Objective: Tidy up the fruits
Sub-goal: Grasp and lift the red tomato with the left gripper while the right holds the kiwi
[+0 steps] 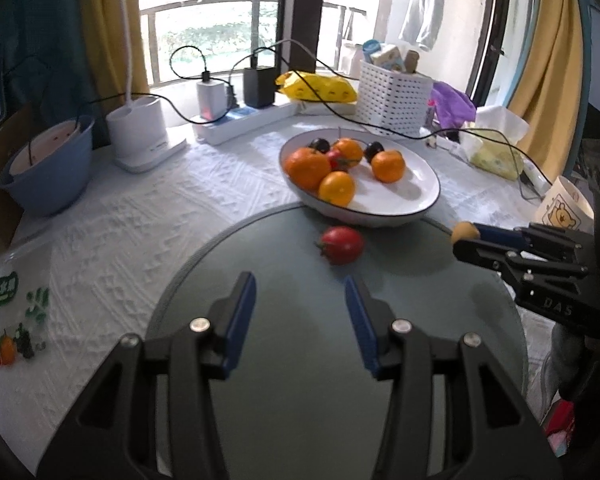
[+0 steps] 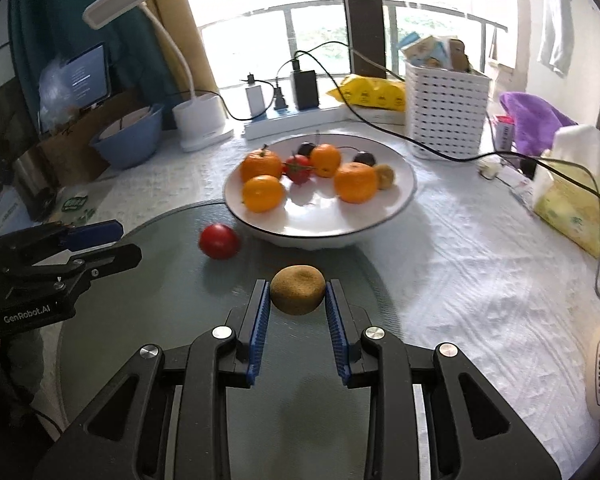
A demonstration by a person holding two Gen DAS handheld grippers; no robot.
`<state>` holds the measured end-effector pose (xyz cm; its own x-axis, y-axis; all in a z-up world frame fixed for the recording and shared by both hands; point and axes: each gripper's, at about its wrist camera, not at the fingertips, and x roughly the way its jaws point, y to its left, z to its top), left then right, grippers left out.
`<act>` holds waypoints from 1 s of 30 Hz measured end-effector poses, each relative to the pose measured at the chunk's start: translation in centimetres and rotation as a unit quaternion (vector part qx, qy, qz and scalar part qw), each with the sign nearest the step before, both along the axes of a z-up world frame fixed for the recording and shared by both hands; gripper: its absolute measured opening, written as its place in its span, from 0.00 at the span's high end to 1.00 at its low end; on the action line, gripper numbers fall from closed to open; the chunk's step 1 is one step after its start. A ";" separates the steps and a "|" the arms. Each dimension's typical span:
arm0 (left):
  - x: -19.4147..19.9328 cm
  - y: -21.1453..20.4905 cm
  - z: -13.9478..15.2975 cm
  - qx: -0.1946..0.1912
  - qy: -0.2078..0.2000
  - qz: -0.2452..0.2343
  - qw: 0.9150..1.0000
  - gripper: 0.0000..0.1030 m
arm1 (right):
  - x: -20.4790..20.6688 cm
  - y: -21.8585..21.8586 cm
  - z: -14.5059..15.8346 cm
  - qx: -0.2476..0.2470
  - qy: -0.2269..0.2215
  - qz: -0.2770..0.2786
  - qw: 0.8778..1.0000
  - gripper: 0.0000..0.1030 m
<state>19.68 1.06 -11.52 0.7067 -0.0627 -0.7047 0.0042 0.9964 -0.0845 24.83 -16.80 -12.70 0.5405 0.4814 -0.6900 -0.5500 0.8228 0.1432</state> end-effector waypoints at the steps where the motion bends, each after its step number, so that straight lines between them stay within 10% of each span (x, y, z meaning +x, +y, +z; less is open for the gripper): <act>1: 0.3 -0.4 0.0 0.001 0.001 -0.003 1.000 0.53 | 0.1 -0.3 -0.1 0.001 0.001 -0.001 1.000 0.70; 30: 7.3 -3.9 -3.0 0.017 0.052 -0.024 0.998 0.53 | 4.1 -2.8 -2.0 0.038 0.047 -0.012 0.998 0.70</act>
